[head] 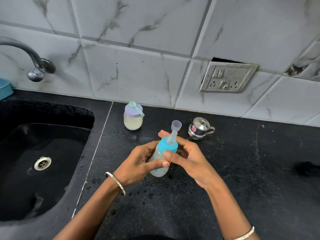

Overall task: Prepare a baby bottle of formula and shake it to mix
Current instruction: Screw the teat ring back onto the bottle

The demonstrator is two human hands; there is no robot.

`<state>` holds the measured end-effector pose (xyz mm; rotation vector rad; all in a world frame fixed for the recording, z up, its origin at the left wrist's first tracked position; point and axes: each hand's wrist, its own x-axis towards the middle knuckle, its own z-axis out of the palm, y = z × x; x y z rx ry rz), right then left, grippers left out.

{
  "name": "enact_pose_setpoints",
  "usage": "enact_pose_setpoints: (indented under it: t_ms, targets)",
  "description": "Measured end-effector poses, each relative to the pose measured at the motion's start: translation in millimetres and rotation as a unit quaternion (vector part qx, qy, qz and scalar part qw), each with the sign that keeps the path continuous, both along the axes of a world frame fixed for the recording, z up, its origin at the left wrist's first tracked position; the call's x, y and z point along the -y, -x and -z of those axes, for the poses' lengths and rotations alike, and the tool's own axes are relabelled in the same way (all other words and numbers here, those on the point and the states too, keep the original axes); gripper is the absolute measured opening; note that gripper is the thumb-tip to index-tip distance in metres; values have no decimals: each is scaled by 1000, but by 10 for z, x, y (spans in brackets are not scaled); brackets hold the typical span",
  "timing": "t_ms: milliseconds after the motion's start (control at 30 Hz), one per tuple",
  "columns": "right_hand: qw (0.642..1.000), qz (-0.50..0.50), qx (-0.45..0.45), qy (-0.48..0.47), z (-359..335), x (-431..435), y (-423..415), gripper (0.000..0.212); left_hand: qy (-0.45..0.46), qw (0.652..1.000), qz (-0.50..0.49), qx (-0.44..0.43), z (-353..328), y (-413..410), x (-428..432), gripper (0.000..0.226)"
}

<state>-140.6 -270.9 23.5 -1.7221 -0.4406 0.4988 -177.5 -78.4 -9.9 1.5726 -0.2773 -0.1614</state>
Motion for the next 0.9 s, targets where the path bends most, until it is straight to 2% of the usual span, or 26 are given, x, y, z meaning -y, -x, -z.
enact_pose_setpoints:
  t_ms: [133, 267, 400, 533, 633, 733, 767, 833, 900]
  targets:
    - [999, 1, 20, -27, 31, -76, 5, 51, -6, 1000, 5, -2, -28, -14, -44, 45]
    - [986, 110, 93, -87, 141, -228, 23, 38, -21, 999, -35, 31, -42, -5, 4, 47]
    - [969, 191, 116, -106, 264, -337, -4, 43, -73, 988, -100, 92, -30, 4, 81, 58]
    - [956, 246, 116, -105, 341, -390, -27, 52, -124, 965, -181, 143, 21, 27, 195, 57]
    - [956, 257, 118, -77, 425, -392, -63, 51, -153, 956, -203, 144, 76, -19, 201, 60]
    - [972, 205, 98, -50, 490, -351, -151, 48, -169, 957, -208, 113, 161, -113, 117, 65]
    - [979, 176, 93, -32, 493, -305, -198, 52, -173, 957, -212, 99, 191, -141, 82, 67]
    - [987, 125, 97, 37, 490, -175, -347, 79, -163, 958, -225, 65, 253, -187, 13, 68]
    - [975, 126, 116, 142, 512, -56, -571, 102, -148, 958, -243, 45, 303, -218, -71, 67]
